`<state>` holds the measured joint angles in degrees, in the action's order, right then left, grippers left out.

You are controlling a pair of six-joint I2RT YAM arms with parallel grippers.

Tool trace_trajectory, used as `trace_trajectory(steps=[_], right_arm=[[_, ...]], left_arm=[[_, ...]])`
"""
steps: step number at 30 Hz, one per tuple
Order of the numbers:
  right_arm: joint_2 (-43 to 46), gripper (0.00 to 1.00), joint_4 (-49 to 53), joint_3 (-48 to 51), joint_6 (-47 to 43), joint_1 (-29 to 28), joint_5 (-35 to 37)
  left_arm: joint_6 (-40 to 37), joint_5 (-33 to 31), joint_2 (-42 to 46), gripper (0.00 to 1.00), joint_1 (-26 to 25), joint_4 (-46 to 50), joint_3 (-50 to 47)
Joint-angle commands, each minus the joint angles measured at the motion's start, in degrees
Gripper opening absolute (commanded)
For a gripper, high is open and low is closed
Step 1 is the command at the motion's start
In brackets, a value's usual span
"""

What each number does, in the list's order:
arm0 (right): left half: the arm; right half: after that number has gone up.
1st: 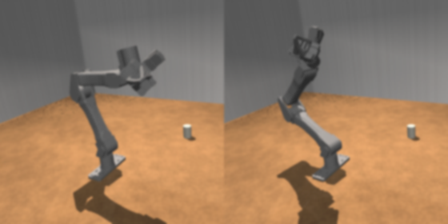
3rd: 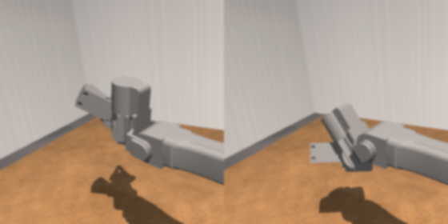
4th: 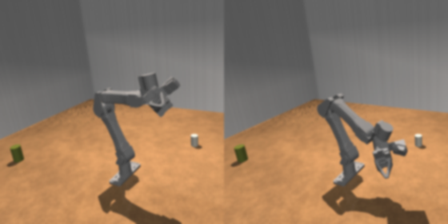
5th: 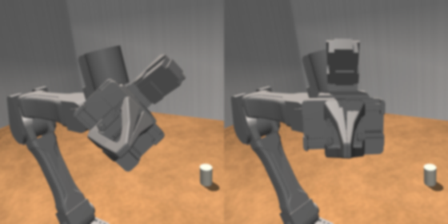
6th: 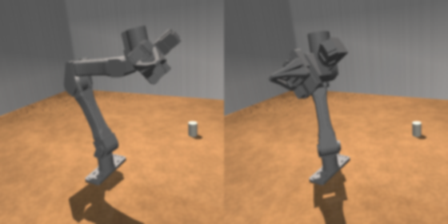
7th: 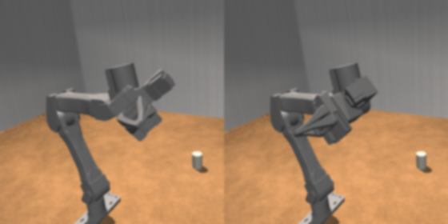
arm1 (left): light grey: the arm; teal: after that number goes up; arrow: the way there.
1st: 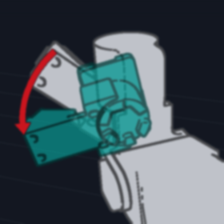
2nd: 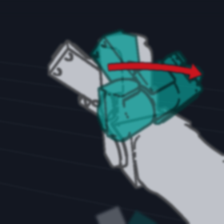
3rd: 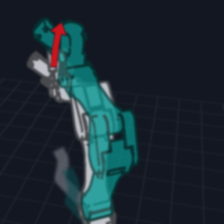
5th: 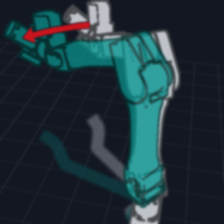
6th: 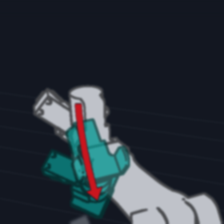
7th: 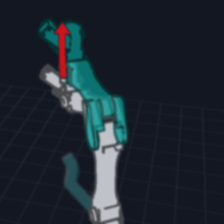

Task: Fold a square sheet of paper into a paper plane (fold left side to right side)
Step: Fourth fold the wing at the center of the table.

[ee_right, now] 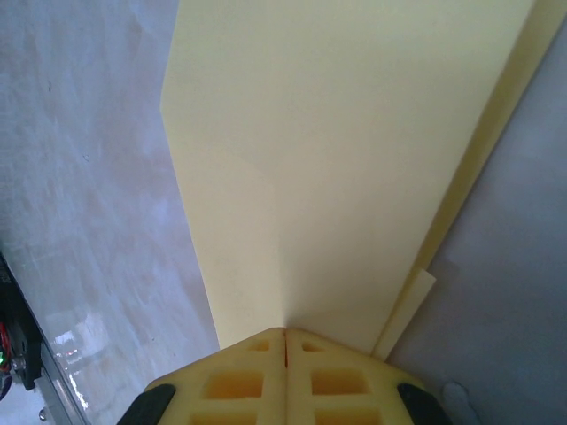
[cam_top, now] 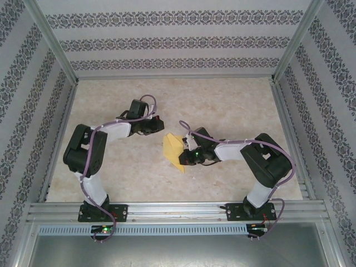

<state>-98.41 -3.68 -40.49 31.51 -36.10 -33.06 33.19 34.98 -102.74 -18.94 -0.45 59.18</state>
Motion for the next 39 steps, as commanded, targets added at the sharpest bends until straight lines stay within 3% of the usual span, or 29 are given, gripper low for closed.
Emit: trace_trajectory(steps=[1,8,30,39], right_arm=[[-2.9,0.00,11.5,3.9,-1.2,0.9,5.5],[-3.3,0.00,11.5,3.9,-1.4,1.3,5.4],[-1.2,0.00,9.3,2.4,-0.5,1.3,1.3],[7.8,0.00,6.6,0.8,1.4,3.0,-7.8]], left_arm=[[0.6,4.2,3.2,0.02,-4.3,-1.9,-3.4],[3.1,5.4,-1.4,0.02,-10.0,-5.2,-3.5],[2.5,-1.3,-8.1,0.01,-9.9,-8.0,-8.1],[1.2,-1.4,-6.7,0.01,-9.9,-5.9,-9.5]])
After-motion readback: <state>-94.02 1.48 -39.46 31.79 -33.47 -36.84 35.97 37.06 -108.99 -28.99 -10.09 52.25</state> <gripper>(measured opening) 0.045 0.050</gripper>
